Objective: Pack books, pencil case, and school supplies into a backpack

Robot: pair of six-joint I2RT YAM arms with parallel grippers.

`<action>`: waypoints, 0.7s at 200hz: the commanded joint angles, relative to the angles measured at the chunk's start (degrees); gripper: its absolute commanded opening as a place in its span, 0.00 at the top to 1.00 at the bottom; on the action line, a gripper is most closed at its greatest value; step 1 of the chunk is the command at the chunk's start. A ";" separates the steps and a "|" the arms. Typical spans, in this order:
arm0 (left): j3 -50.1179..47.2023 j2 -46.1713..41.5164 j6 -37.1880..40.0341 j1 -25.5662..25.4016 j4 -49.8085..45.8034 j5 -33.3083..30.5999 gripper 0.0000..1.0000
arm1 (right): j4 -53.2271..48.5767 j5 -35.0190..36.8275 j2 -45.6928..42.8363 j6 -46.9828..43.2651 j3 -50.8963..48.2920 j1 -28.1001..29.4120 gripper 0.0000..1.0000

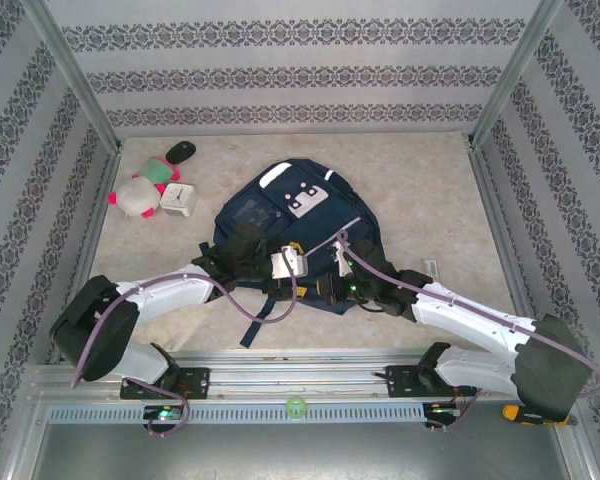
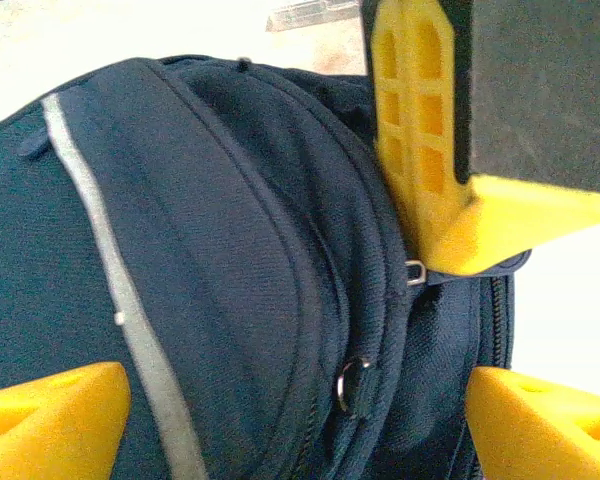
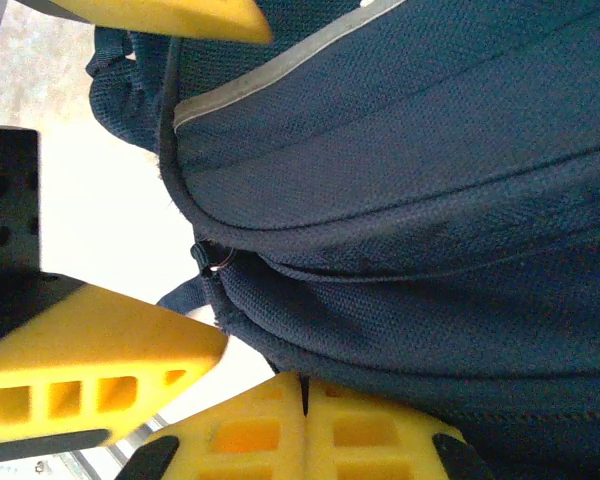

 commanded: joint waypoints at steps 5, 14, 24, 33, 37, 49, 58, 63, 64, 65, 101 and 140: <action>1.33 3.37 1.64 -1.39 5.74 -2.43 0.19 | 1.18 -0.45 -0.57 -0.70 2.03 -0.79 1.00; 1.08 4.50 -0.07 -1.36 8.45 -4.25 0.39 | 1.07 -0.44 -0.53 -0.72 2.04 -0.91 1.00; 1.04 4.78 -2.89 -1.36 10.72 -5.13 0.66 | 0.46 -0.11 -0.70 -0.94 1.88 -1.03 1.00; 1.20 4.52 -5.44 -1.35 11.58 -4.38 0.76 | -0.58 0.97 -0.85 -1.12 1.87 -1.02 1.00; 1.37 4.37 -6.38 -1.35 11.49 -3.44 0.80 | -1.29 1.62 -0.89 -1.16 1.87 -0.97 1.00; 1.91 3.91 -10.46 -1.35 11.44 -0.68 0.89 | -2.11 3.04 -0.81 -1.23 1.63 -1.02 1.00; 2.05 3.57 -12.74 -1.35 11.31 1.20 0.91 | -1.90 3.73 -0.57 -1.07 1.39 -0.86 0.97; 1.94 3.35 -14.32 -1.35 11.71 1.94 0.92 | -1.34 3.99 -0.39 -0.85 1.22 -0.86 0.95; 1.94 3.36 -14.50 -1.40 11.80 2.05 0.92 | -1.20 4.05 -0.34 -0.86 1.15 -0.81 0.94; 1.89 3.37 -14.86 -1.38 11.93 2.15 0.92 | -1.04 4.04 -0.27 -0.83 1.11 -0.79 0.94; 0.14 1.99 -21.45 -1.35 16.98 5.20 0.94 | 0.82 7.00 2.37 0.19 1.28 0.16 0.82; 0.48 1.17 -23.03 -1.36 16.60 6.39 0.94 | 1.93 11.86 3.41 1.88 1.60 0.56 0.80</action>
